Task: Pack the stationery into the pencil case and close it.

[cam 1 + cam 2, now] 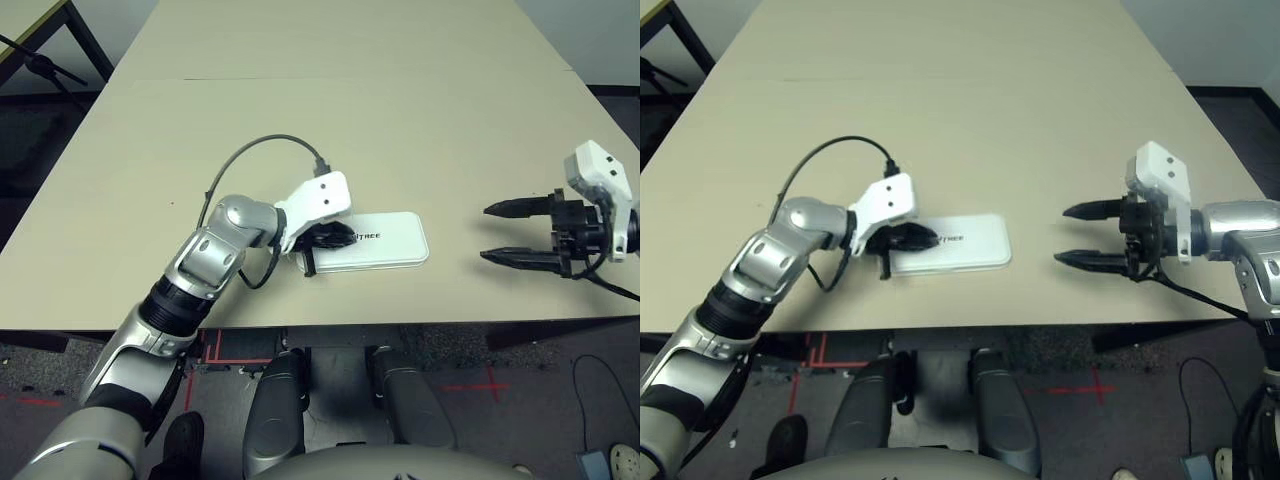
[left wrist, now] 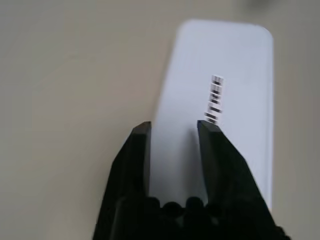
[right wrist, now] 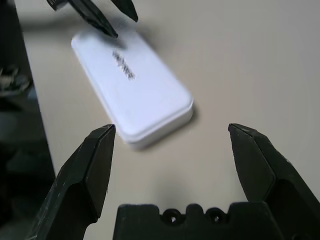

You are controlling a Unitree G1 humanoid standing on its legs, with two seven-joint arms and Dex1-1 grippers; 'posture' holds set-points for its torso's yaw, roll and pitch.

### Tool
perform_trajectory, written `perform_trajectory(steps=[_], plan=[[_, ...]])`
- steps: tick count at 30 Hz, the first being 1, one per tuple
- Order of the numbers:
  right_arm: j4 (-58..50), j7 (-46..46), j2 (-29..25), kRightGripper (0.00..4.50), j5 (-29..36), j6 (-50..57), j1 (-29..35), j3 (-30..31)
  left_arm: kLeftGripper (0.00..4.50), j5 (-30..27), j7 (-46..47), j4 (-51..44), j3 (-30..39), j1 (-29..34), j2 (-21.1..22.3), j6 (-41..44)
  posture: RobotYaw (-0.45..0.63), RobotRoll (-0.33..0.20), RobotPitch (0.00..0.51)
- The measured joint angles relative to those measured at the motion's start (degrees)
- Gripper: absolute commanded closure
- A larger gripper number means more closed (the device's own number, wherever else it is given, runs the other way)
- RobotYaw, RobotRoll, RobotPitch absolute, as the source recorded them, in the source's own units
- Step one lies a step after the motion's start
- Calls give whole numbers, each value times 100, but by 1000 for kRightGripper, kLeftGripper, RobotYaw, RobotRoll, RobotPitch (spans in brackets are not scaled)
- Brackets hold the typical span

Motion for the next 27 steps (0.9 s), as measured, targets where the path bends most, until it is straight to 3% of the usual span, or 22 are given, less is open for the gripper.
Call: perform_trajectory(steps=[4, 9, 16, 20, 27], plan=[[54, -857, 651, 0, 29, -21, -186, -219, 20, -307, 529, 219, 885, -3, -177, -292, 3, 0, 195], [452, -1829, 1249, 0, -163, -379, -350, -376, 20, -525, 1216, 877, 1735, -14, -302, -686, 10, 0, 194], [1908, -3614, 1819, 0, -1148, -1576, -673, -445, 20, -531, 2492, 2210, 2796, -227, -294, -1908, -3, 0, 191], [2634, -4554, 1875, 0, -1500, -2230, -943, -651, 20, -534, 2979, 2731, 3257, -179, -244, -2541, -6, 0, 189], [3437, -5313, 1871, 0, -1742, -3019, -1286, -849, 20, -547, 3333, 3373, 3580, 49, -209, -3374, -9, 0, 193]])
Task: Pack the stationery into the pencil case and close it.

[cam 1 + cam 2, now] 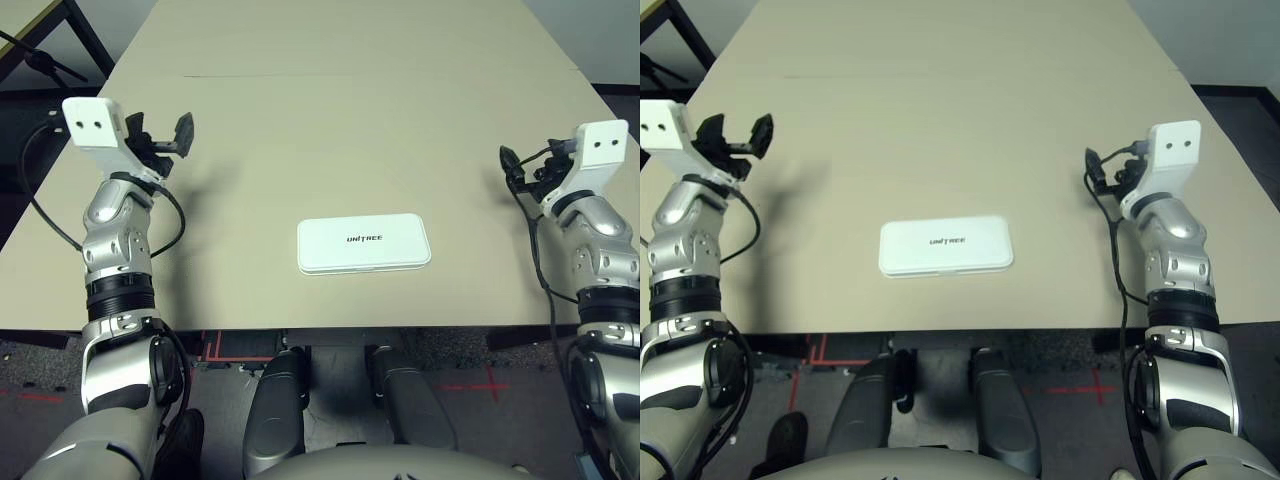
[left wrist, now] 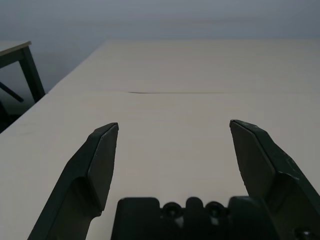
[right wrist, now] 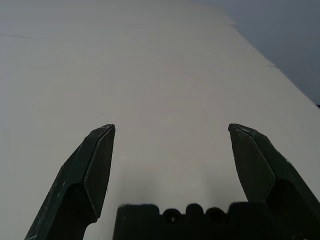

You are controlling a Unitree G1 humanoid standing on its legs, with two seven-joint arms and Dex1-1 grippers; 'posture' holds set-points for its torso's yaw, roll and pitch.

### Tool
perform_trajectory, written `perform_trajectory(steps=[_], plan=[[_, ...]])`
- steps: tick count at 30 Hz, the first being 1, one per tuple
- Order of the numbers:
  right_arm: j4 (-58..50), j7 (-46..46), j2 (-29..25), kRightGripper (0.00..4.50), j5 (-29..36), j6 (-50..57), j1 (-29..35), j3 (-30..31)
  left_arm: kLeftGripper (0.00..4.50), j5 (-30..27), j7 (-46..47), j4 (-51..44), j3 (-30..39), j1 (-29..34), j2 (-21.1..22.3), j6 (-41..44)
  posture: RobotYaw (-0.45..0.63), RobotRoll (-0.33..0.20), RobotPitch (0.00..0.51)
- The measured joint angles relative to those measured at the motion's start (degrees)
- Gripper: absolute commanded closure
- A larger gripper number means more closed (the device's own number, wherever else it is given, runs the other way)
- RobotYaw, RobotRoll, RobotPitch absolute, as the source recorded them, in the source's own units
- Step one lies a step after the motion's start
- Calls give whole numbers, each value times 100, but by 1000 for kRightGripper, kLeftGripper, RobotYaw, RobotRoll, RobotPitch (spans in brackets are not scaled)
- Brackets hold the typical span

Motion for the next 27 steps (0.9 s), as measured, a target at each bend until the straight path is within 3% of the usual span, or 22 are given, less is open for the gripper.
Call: perform_trajectory(steps=[12, 20, 27], plan=[[1053, -357, -216, 0, -66, -732, -640, -203, 20, -97, 170, 460, 98, 54, 92, -481, -18, 0, 210], [1089, -331, -186, 0, -66, -791, -669, -198, 20, -110, 205, 457, 87, 171, 77, -531, -6, 0, 245], [1083, -293, -61, 0, -66, -791, -668, -183, 20, -120, 207, 433, 76, 237, 76, -529, -1, 0, 234]])
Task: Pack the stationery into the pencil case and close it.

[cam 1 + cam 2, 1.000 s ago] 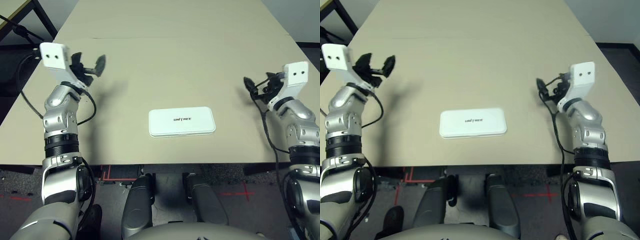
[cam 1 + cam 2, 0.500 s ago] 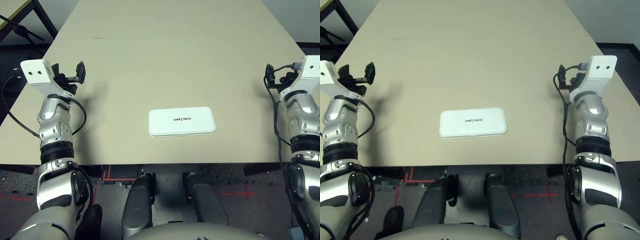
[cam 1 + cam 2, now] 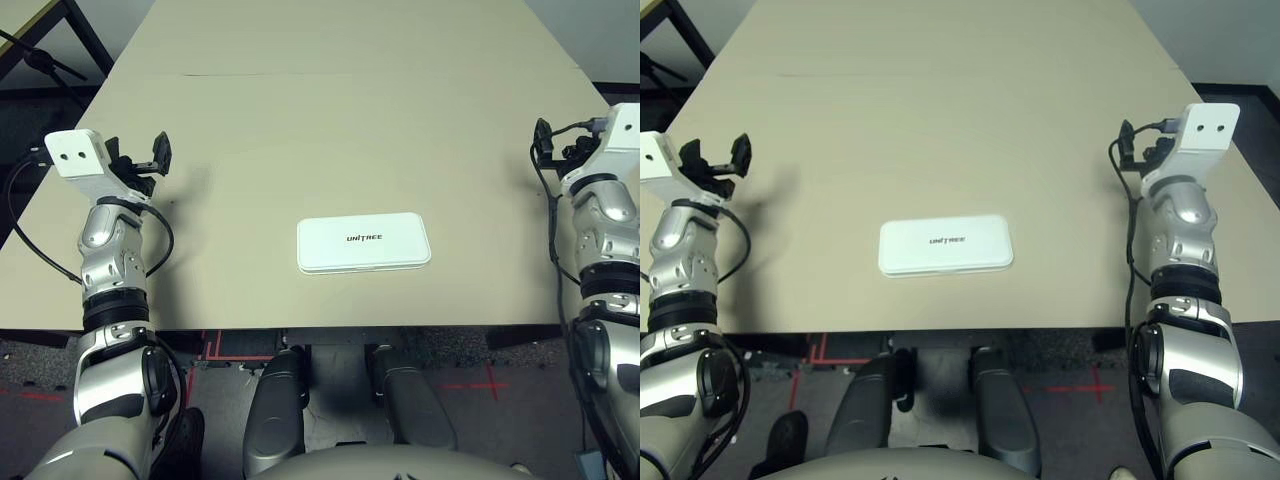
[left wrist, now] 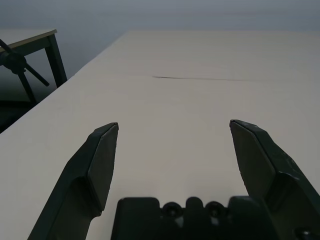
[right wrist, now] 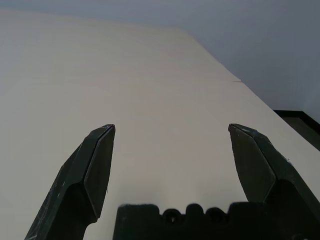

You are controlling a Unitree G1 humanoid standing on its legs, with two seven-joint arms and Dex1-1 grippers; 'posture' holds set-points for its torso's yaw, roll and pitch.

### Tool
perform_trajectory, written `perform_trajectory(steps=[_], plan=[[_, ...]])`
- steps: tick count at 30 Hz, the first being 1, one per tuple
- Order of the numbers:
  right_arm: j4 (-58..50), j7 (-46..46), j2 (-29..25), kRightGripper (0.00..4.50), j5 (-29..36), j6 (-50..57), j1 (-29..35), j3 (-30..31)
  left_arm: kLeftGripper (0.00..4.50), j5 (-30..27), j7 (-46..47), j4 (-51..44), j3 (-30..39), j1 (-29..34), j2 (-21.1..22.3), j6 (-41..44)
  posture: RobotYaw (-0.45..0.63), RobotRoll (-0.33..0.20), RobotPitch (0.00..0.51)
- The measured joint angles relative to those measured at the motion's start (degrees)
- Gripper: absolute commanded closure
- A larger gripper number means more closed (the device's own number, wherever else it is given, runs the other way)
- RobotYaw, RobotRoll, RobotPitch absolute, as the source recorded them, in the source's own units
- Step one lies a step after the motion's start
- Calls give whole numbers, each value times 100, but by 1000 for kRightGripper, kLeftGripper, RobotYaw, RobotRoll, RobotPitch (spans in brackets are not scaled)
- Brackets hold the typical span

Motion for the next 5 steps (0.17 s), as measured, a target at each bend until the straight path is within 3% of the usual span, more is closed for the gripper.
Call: perform_trajectory(steps=[5], plan=[[-3, 14, 67, 0, -2, -4, 0, 26, 20, -7, -2, 0, 0, -1, 3, 0, 13, 0, 222]])
